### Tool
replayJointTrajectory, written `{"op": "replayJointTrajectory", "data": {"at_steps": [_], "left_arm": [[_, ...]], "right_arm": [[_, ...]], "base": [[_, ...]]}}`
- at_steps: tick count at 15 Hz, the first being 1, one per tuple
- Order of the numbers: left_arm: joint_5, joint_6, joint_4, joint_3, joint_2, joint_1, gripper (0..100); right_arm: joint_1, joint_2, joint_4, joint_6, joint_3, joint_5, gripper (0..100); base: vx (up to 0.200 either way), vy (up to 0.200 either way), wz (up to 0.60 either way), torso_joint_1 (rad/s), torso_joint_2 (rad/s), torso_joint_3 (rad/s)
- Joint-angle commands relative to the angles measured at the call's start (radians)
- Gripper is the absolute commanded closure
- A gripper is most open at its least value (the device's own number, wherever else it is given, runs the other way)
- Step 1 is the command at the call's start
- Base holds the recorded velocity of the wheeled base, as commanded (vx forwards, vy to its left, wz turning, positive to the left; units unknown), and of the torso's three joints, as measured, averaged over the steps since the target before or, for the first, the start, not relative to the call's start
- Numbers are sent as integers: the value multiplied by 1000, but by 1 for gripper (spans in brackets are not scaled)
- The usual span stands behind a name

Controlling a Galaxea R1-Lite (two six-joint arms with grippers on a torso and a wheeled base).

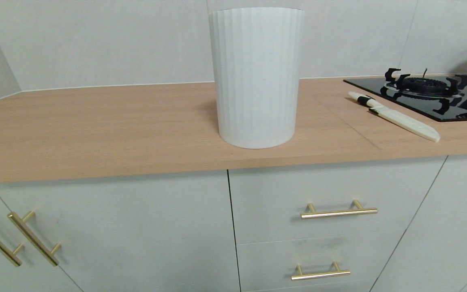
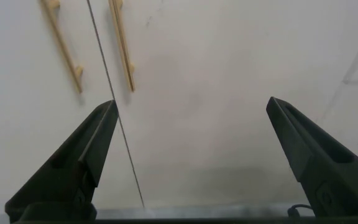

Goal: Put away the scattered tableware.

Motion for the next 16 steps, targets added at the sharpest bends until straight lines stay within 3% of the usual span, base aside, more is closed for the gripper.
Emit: {"op": "replayJointTrajectory", "data": {"at_steps": [1, 7, 16], "left_arm": [[1, 0, 0, 0, 0, 0, 0], [1, -1, 0, 0, 0, 0, 0], [1, -1, 0, 0, 0, 0, 0]], "right_arm": [[1, 2, -1, -1, 0, 1, 0], [1, 2, -1, -1, 0, 1, 0], [1, 2, -1, -1, 0, 1, 0]], "base": [[0, 0, 0, 0, 0, 0], [0, 0, 0, 4, -18, -8], [0, 0, 0, 129, -404, -275]]}}
